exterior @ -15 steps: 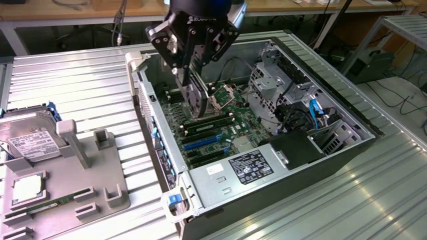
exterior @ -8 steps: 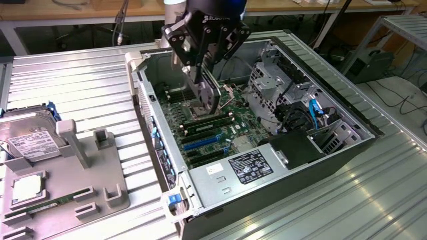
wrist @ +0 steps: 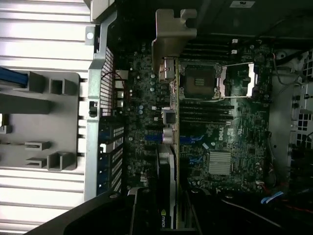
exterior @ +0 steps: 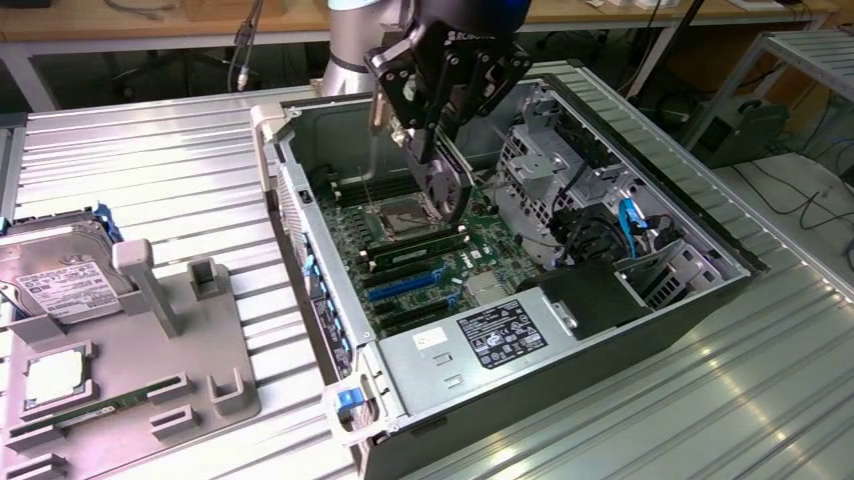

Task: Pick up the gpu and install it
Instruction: 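Pick up the gpu and move the gpu toward the slot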

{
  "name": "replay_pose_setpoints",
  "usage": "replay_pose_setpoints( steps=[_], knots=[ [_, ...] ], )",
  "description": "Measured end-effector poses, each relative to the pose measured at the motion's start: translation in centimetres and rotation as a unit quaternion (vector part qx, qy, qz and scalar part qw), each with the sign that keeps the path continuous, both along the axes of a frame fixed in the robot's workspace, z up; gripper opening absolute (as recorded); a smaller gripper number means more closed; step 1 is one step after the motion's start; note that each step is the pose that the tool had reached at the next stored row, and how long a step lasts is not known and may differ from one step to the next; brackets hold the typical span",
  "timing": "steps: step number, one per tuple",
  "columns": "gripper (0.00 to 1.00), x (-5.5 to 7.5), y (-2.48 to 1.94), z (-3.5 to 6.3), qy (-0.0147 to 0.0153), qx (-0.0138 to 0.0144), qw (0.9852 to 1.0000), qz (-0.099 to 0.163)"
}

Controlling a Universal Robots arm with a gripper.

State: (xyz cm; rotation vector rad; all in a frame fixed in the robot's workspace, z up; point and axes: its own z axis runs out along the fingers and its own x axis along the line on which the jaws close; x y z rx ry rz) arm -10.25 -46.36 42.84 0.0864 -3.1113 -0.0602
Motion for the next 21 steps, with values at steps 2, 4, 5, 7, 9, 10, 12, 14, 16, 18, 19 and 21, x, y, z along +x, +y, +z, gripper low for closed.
replay_pose_setpoints(
  steps=[2, 4, 5, 7, 9, 10, 12, 14, 16, 18, 19, 21],
  knots=[
    [0.27, 0.7, 0.0, -0.01, 0.0, 0.0, 1.0, 0.0],
    [0.27, 1.3, 0.0, -0.02, 0.0, 0.0, 1.0, 0.0],
    [0.27, 1.6, 0.0, -0.03, 0.0, 0.0, 1.0, 0.0],
    [0.27, 1.9, -0.01, -0.03, 0.0, -0.0001, 1.0, 0.0],
    [0.27, 1.9, -0.01, -0.03, 0.0, 0.0, 1.0, 0.0],
    [0.27, 1.9, 0.0, -0.03, 0.0, -0.0001, 1.0, 0.0],
    [0.27, 2.2, 0.01, -0.03, 0.0001, -0.0001, 1.0, 0.0],
    [0.27, 2.8, 0.0, -0.03, 0.0004, -0.0001, 1.0, 0.0],
    [0.27, 3.5, 0.0, -0.04, 0.0008, -0.0001, 1.0, 0.001],
    [0.27, 4.3, 0.0, -0.05, 0.0013, -0.0001, 1.0, 0.001],
    [0.27, 4.7, 0.0, -0.05, 0.0014, 0.0, 1.0, 0.001],
    [0.27, 4.9, -0.01, -0.05, 0.0015, 0.0, 1.0, 0.002]
  ],
)
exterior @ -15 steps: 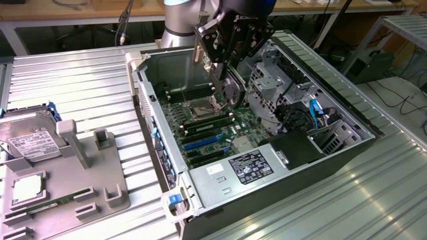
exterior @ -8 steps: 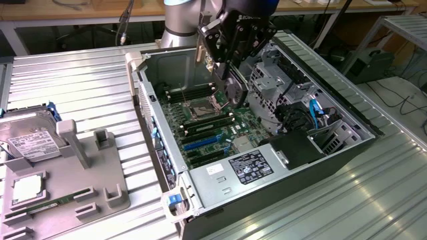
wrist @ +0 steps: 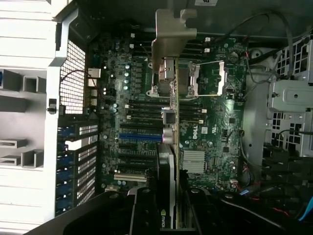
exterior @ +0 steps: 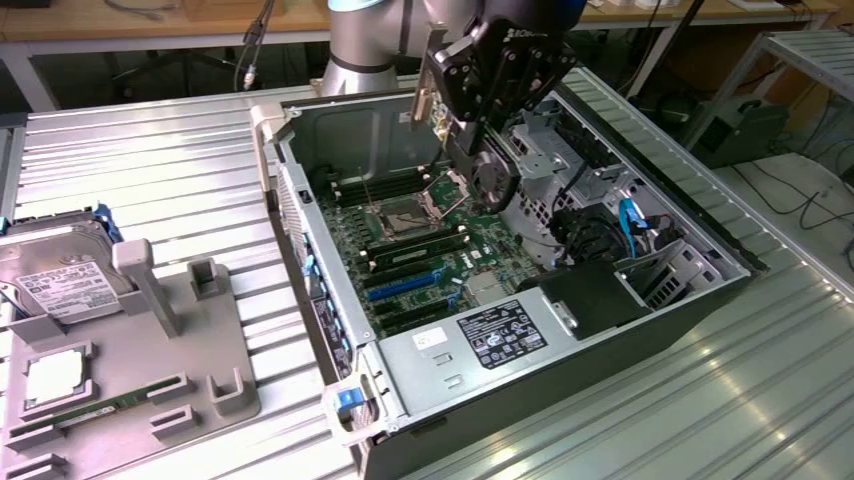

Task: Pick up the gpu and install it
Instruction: 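Pick up the gpu and move the gpu toward the slot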

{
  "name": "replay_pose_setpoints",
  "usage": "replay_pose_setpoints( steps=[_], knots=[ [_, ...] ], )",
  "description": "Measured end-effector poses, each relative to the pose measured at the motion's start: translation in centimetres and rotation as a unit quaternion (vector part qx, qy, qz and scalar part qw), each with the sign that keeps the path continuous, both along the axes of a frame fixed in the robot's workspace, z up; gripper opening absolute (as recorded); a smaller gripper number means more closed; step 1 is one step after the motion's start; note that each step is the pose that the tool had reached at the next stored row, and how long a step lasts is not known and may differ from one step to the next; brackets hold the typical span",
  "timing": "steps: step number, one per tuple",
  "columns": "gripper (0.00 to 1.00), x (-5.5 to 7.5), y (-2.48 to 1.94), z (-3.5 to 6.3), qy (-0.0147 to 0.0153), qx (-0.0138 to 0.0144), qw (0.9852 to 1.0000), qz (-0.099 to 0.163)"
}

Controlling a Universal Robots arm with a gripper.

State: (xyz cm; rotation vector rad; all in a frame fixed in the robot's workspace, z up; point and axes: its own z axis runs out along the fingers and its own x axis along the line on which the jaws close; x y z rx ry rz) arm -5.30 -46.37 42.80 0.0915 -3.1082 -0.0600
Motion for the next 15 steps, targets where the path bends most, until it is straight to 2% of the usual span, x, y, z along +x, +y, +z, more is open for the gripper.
replay_pose_setpoints(
  steps=[10, 15],
  knots=[
    [0.27, 0.1, 0.01, 0.0, 0.0, 0.0, 1.0, 0.0],
    [0.27, 1.2, 0.01, -0.01, 0.0, 0.0, 1.0, 0.0]
  ],
)
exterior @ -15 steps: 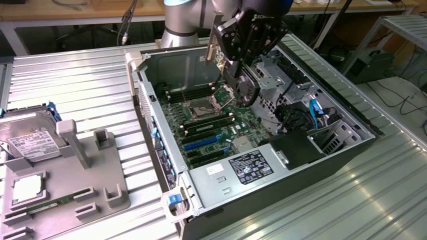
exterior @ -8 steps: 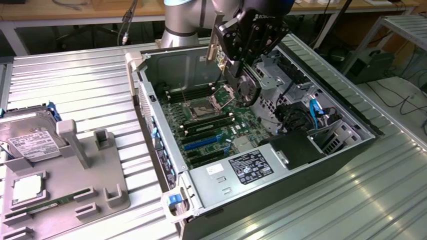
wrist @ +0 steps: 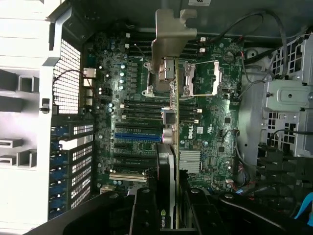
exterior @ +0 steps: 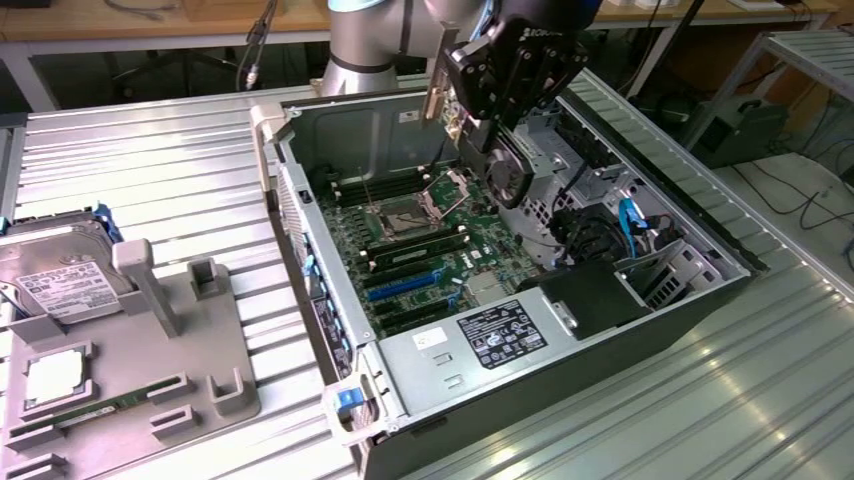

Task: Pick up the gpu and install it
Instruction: 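Pick up the gpu and move the gpu toward the slot, then insert the gpu into the slot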

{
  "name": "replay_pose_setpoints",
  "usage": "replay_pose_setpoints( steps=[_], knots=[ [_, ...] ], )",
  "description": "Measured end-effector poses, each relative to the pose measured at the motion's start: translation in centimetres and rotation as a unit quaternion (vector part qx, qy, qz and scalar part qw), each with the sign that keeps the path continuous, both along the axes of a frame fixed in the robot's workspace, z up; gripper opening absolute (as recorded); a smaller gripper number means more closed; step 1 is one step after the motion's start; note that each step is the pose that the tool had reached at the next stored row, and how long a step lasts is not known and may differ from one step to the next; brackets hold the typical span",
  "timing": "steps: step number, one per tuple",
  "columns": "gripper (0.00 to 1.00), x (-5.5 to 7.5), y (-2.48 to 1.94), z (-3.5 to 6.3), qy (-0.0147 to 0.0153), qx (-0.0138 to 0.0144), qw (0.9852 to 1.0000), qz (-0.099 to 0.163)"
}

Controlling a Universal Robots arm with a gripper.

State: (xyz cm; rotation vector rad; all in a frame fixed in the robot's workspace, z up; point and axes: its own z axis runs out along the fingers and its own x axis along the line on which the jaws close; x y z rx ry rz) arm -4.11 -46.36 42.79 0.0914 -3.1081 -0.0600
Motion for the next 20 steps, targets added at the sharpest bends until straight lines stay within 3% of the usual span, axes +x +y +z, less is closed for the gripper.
replay_pose_setpoints(
  steps=[16, 20],
  knots=[
    [0.27, 0.27, 0.0, 0.0, 0.0, 0.0, 1.0, 0.0],
    [0.27, 0.27, 0.0, 0.0, 0.0, 0.0, 0.9998, 0.018]
  ],
)
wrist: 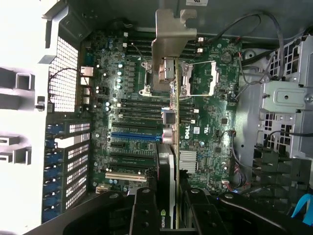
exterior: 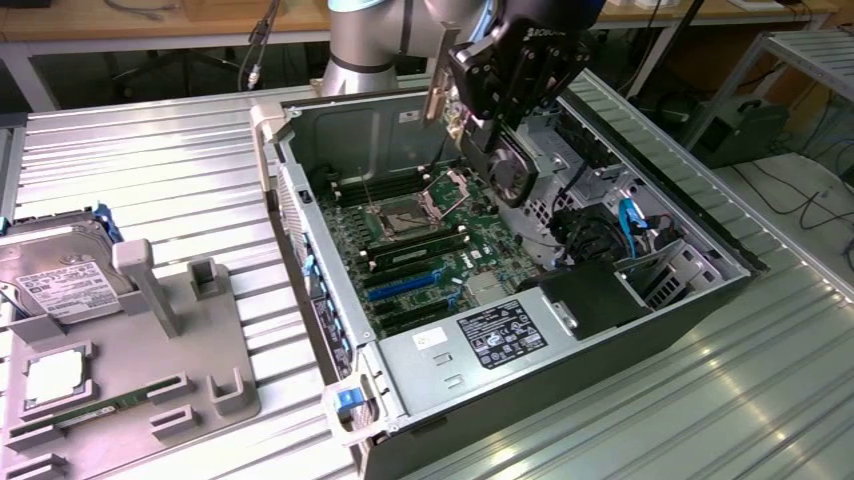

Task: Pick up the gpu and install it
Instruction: 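Insert the gpu into the slot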

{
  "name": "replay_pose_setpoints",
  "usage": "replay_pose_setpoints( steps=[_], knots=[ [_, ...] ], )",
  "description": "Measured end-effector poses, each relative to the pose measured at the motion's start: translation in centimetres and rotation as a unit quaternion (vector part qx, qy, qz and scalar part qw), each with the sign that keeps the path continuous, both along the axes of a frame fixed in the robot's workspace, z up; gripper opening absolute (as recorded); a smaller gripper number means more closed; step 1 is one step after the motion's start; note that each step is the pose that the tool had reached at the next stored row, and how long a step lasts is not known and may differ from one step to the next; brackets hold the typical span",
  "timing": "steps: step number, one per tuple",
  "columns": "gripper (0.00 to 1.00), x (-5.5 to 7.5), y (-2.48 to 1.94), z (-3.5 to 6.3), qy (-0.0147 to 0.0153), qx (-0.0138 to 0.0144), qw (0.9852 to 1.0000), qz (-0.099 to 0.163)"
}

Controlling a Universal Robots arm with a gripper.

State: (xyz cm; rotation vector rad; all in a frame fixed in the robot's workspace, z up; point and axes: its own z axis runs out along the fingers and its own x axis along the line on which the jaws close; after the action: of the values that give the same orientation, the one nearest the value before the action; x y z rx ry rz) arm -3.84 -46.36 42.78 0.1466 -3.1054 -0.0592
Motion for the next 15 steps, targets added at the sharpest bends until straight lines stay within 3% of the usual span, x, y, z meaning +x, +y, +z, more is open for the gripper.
replay_pose_setpoints(
  steps=[6, 15],
  knots=[
    [0.27, 0.0, 0.0, 0.01, 0.0, -0.0001, 0.9991, 0.043],
    [0.27, 0.0, -0.01, 0.0, 0.0, 0.0, 0.9936, 0.113]
  ],
)
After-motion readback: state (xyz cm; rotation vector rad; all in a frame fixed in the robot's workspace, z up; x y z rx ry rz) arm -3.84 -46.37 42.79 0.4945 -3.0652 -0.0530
